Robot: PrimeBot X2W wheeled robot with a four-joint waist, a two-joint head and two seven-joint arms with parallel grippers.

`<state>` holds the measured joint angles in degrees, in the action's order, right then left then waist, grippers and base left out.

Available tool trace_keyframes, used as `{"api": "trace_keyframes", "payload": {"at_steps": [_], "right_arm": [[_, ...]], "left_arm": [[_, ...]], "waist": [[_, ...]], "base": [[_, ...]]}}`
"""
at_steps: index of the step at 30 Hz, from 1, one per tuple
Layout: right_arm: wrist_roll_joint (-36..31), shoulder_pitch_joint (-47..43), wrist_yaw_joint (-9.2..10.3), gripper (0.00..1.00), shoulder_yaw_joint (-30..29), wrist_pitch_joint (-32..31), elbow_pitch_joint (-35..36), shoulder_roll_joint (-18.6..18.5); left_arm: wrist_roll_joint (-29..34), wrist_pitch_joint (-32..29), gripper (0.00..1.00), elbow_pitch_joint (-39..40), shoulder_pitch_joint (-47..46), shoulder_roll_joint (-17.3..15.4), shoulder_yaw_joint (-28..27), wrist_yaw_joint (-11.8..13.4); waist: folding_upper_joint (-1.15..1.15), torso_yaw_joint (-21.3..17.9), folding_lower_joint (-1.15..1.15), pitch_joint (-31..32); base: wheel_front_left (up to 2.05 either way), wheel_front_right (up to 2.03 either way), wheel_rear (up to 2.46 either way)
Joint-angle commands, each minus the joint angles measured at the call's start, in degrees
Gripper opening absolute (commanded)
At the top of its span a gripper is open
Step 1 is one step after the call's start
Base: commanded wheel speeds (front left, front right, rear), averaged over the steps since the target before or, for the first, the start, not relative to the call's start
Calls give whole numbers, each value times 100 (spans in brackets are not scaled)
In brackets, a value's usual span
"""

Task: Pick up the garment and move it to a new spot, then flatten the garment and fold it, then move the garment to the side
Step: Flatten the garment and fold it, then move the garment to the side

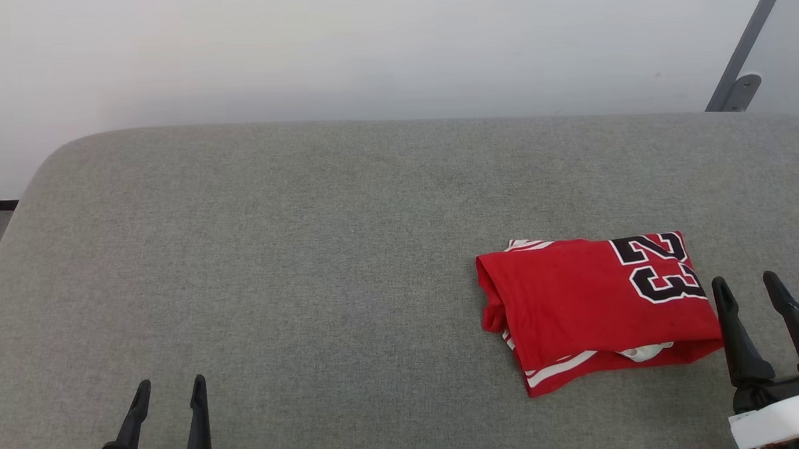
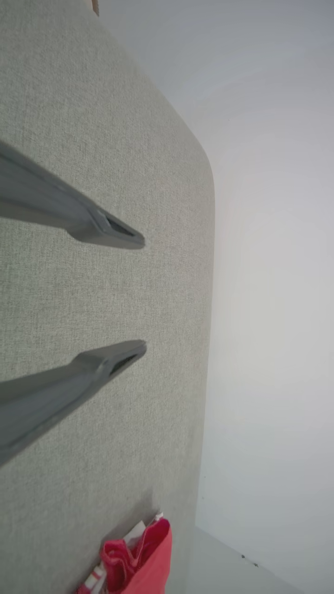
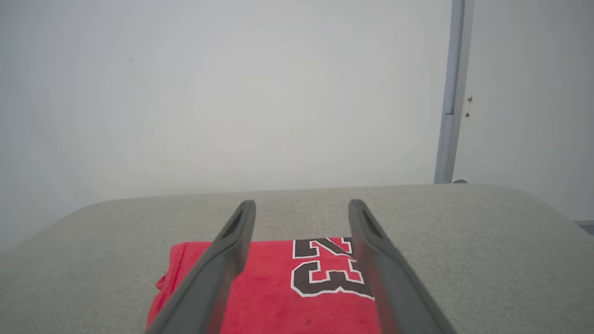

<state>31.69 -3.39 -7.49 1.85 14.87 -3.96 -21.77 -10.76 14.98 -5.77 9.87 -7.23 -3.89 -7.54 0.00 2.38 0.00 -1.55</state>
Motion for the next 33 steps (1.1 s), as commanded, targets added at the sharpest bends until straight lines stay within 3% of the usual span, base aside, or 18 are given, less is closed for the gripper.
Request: {"api": "trace_keyframes", "payload": {"at_steps": [1,9,14,16,21,27,33], "right_arm": [[-21,-50,-1,100,-7,-11,23,25],[-100,73,-1,100,-113,-186,111,70],[-235,551,-1,100,-343,-814,-23,-135],[-264,822,-1,100,-396,-1315,-152,-266],[-230,1519,-1,100,-6,-2754,-293,-1018],[457,2094,0,100,445,-4659,-395,-1757],[1189,2365,0,100,536,-6396,-265,-1996]], "left_arm": [[17,28,100,23,-13,11,-12,15],[74,28,100,96,-192,47,52,15],[88,28,100,122,-468,14,128,15],[100,28,100,122,-674,-14,209,15],[152,28,100,129,-1340,-117,378,15],[148,28,100,83,-1986,-154,497,15],[139,28,100,154,-2294,-135,568,15]], "waist": [[0,1,0,-5],[0,19,0,-173],[0,-23,0,-498],[0,-8,0,-691],[0,60,0,-1249],[0,118,0,-1686],[0,206,0,-2050]], "base": [[0,0,0],[0,0,0],[0,0,0],[0,0,0],[0,0,0],[0,0,0],[0,0,0]]}}
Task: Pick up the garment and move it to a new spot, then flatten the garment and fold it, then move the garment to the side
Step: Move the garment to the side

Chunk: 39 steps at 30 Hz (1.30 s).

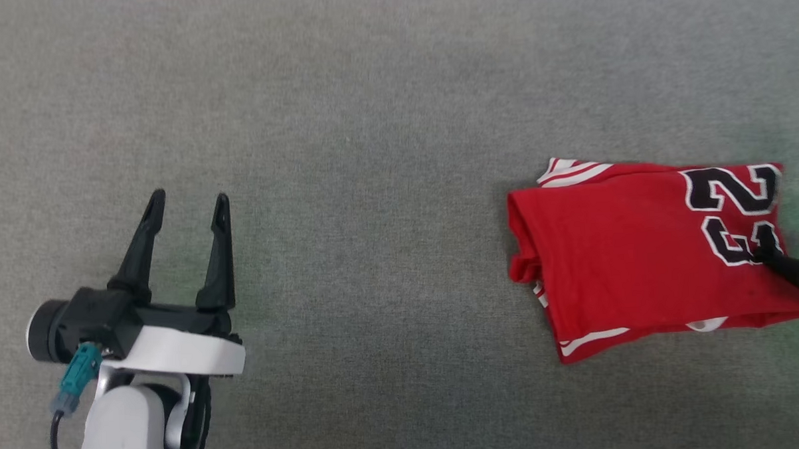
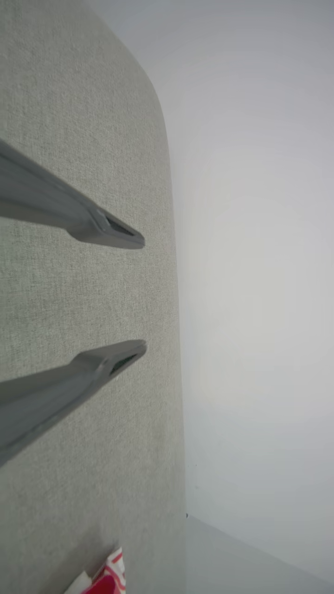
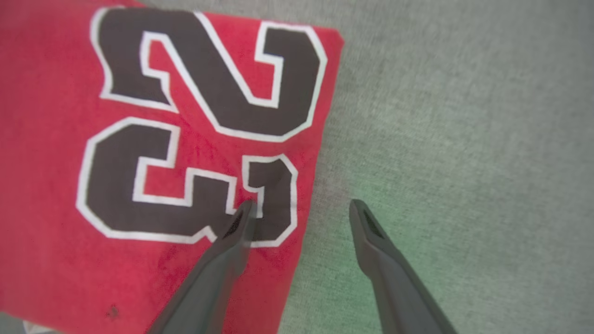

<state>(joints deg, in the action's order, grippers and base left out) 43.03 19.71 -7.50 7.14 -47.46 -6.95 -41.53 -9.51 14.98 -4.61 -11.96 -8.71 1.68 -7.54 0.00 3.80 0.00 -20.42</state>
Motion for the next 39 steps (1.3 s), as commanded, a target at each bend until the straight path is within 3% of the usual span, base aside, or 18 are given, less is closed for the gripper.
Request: {"api": "trace_keyframes", "payload": {"at_steps": [1,9,11,12,14,15,29,39], "right_arm": [[108,71,1,100,20,-361,73,-42],[103,4,1,98,34,-783,221,195],[97,-14,1,46,53,-756,227,303],[97,-14,1,46,53,-756,227,303],[109,-50,0,4,106,-757,241,368],[132,-58,0,0,113,-720,258,387],[264,-54,2,0,-666,644,218,313],[181,428,1,0,-1677,1719,-557,102]], "left_arm": [[20,28,100,51,-159,21,30,15],[-16,28,100,-63,-438,-4,206,15],[-17,28,100,-107,-473,-40,229,15],[-17,28,100,-107,-473,-40,229,15],[-16,28,100,-137,-503,-83,240,15],[-9,28,100,-148,-525,-108,246,15],[59,28,100,-101,-582,-498,367,15],[150,28,100,75,-1891,-1190,1143,15]], "waist": [[0,84,0,-233],[0,187,0,-588],[0,167,0,-606],[0,167,0,-606],[0,118,0,-595],[0,92,0,-576],[0,-775,0,-424],[0,-1436,0,-1394]], "base": [[0,0,0],[0,0,0],[0,0,0],[0,0,0],[0,0,0],[0,0,0],[0,0,0],[0,0,0]]}}
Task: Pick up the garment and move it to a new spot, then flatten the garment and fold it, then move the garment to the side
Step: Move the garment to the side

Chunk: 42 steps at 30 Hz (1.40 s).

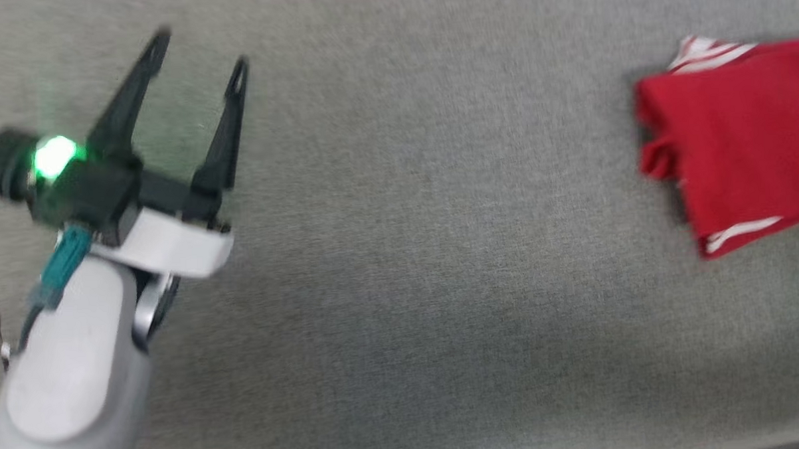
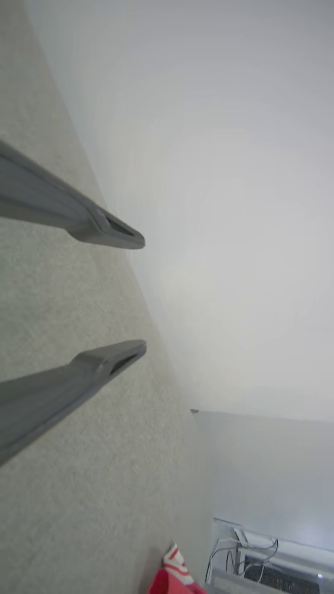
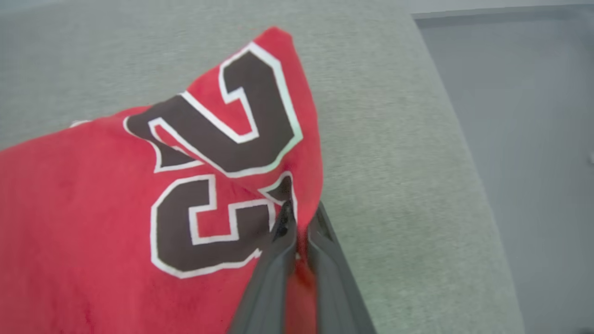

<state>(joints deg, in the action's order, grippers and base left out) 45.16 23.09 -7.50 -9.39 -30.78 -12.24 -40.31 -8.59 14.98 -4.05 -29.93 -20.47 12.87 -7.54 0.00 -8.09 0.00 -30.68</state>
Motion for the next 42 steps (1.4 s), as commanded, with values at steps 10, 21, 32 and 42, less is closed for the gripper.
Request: {"api": "trace_keyframes", "payload": {"at_steps": [10,21,32,42], "right_arm": [[-868,1349,2,0,-372,1050,-1686,-110],[-1765,2567,1,0,-458,1701,-3290,1],[-1912,2910,1,100,-60,2111,-3775,23],[-1746,2426,1,100,1066,2319,-2904,147]], "left_arm": [[-5,28,100,-143,-1951,-509,1150,15],[-139,28,100,-202,-2896,-618,1607,15],[-125,28,100,-304,-2571,-533,1439,55],[-326,28,100,-418,-1155,-129,867,253]], "waist": [[0,-465,0,-1167],[0,-478,0,-1524],[0,-399,0,-1190],[0,-28,0,32]], "base": [[0,0,0],[0,0,0],[0,0,0],[0,0,0]]}}
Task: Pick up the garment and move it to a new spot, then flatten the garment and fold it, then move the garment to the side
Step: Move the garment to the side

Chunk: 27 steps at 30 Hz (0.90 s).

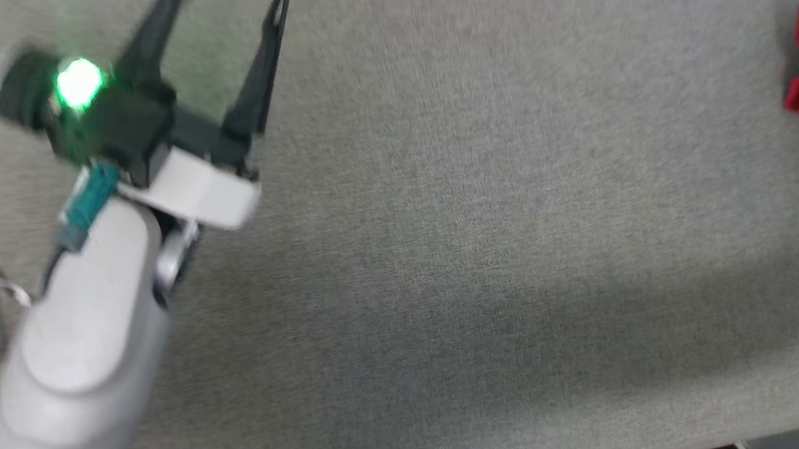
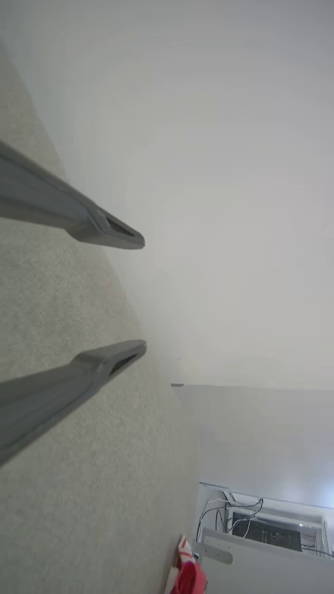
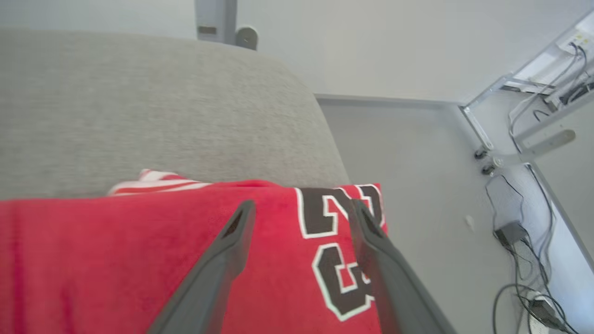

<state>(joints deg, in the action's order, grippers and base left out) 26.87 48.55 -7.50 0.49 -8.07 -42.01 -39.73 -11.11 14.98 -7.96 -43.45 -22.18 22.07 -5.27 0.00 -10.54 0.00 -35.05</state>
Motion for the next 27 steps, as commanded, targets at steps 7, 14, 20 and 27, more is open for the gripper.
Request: {"api": "trace_keyframes", "payload": {"at_steps": [7,14,20,27], "right_arm": [[133,-998,1,100,587,468,657,601],[-213,-1953,1,100,665,1072,1032,1177],[-423,-2493,1,100,519,1490,1277,1588],[-657,-3091,1,100,106,1870,1709,2053]], "left_arm": [[-161,28,100,-232,1603,478,-634,40],[-106,28,100,-429,2697,849,-1288,-51],[3,28,100,-495,3308,1038,-1677,-119],[64,28,100,-428,3850,1228,-2121,-174]], "waist": [[0,656,0,1512],[0,1079,0,2261],[0,1238,0,2669],[0,1312,0,3024]], "base": [[0,0,0],[0,0,0],[0,0,0],[0,0,0]]}}
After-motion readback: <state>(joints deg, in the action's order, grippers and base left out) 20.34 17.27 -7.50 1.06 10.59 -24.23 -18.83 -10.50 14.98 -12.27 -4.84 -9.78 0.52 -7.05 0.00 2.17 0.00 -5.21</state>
